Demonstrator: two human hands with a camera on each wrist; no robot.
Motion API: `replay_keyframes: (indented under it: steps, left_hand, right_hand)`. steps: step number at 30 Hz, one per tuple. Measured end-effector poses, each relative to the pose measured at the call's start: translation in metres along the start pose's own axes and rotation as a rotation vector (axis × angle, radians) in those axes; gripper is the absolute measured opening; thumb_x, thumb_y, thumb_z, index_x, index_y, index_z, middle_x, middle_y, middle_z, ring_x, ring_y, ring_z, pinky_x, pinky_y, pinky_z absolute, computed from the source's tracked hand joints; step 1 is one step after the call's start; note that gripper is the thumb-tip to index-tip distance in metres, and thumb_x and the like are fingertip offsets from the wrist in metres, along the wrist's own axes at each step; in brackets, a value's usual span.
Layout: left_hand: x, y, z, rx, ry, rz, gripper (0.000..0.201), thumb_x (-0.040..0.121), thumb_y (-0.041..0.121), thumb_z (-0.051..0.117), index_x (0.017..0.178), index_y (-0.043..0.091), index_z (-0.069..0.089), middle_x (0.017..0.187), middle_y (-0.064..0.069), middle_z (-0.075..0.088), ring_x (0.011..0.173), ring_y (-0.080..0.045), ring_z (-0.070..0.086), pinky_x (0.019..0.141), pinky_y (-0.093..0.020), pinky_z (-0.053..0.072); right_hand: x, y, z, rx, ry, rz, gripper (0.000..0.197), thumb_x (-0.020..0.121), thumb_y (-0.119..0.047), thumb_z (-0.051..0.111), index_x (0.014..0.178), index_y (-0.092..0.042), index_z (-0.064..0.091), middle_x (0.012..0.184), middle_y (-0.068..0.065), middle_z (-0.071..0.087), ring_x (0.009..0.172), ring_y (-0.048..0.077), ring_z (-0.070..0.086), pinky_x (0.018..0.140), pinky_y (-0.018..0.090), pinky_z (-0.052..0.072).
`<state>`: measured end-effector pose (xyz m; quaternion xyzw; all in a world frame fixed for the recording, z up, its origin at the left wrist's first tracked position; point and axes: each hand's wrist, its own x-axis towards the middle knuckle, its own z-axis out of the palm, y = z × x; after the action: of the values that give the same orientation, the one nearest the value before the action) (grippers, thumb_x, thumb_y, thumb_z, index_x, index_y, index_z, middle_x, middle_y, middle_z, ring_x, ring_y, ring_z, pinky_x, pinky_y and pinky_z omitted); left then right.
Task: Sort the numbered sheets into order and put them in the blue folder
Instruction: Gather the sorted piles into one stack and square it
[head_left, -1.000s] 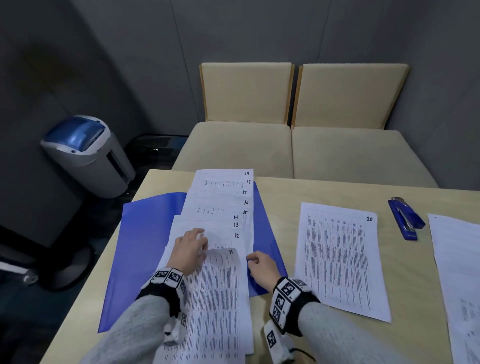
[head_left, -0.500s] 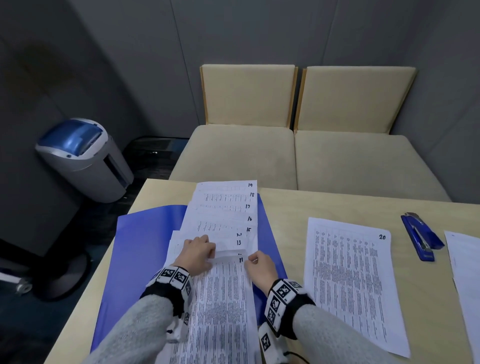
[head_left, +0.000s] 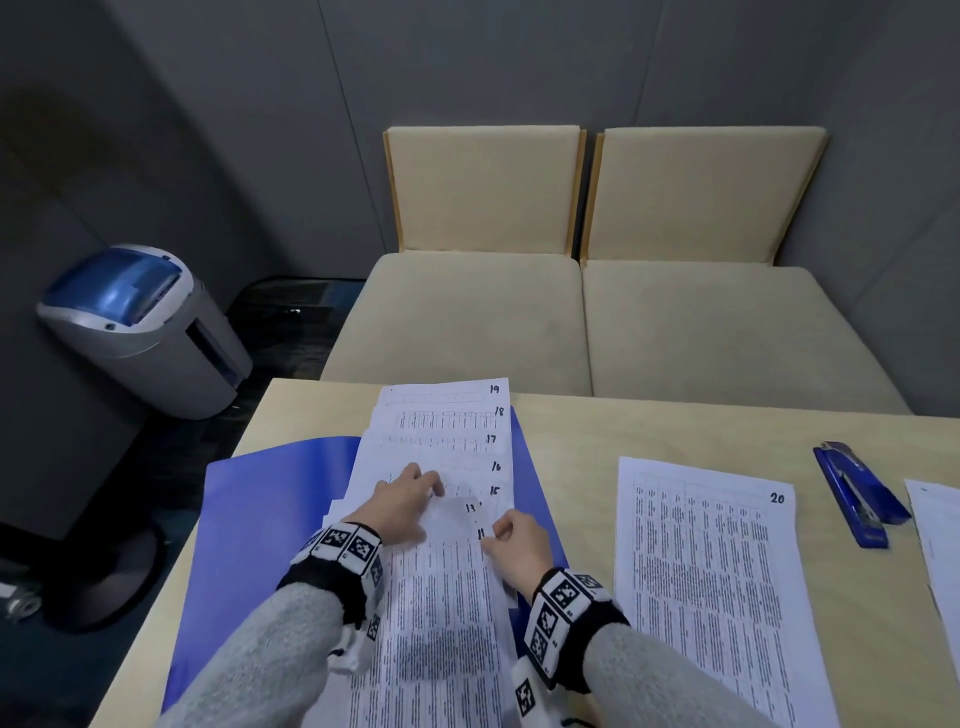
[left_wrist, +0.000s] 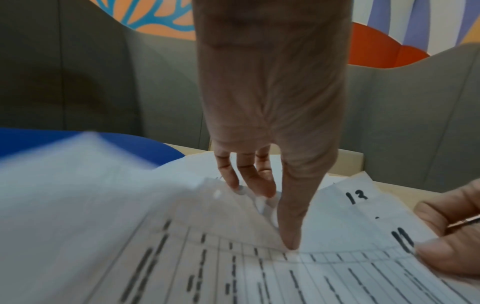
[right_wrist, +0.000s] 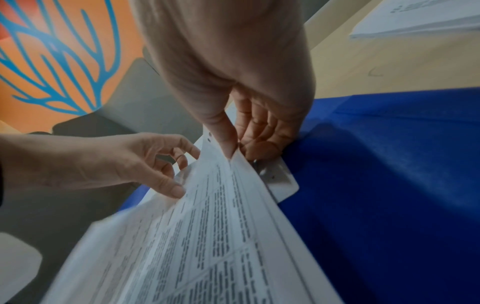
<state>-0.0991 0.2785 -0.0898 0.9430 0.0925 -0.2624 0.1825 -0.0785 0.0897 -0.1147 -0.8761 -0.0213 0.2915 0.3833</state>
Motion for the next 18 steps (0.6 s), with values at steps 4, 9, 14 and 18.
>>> replay_keyframes:
  steps: [4,9,14,18]
  left_hand:
    - [0.016,0.003,-0.009,0.0,0.165,0.043,0.043,0.077,0.014,0.066,0.112,0.03,0.047,0.114,0.005,0.038,0.105,-0.021,0.049,0.098,-0.038,0.041]
    - [0.037,0.009,-0.015,0.156,0.278,0.029,0.066,0.09,0.011,0.045,0.149,0.024,0.017,0.154,0.001,0.019,0.139,-0.021,0.02,0.114,-0.05,0.02]
    - [0.052,0.012,-0.022,0.161,0.17,-0.011,0.079,0.082,0.011,0.056,0.149,0.022,0.015,0.143,-0.007,0.027,0.136,-0.027,0.023,0.115,-0.055,0.014]
    - [0.048,0.008,-0.018,0.113,0.493,-0.054,0.057,0.082,0.013,0.054,0.136,0.024,0.037,0.129,-0.005,0.037,0.126,-0.025,0.035,0.114,-0.052,0.015]
  right_hand:
    - [0.007,-0.002,-0.007,0.047,0.047,0.022,0.029,0.083,-0.016,0.062,0.066,-0.027,0.04,0.074,-0.009,0.048,0.08,0.018,0.052,0.071,0.027,0.041]
    - [0.014,-0.008,-0.018,0.128,0.062,0.049,0.016,0.082,-0.012,0.064,0.091,-0.015,0.051,0.088,0.002,0.056,0.079,0.019,0.052,0.068,0.026,0.04]
    - [0.022,-0.013,-0.018,0.131,0.036,0.093,0.035,0.078,-0.012,0.064,0.106,-0.019,0.044,0.099,0.007,0.064,0.086,0.026,0.063,0.069,0.03,0.047]
    - [0.028,-0.012,-0.02,0.085,0.063,0.101,0.029,0.08,-0.012,0.061,0.106,-0.018,0.049,0.105,0.003,0.054,0.087,0.02,0.056,0.072,0.027,0.044]
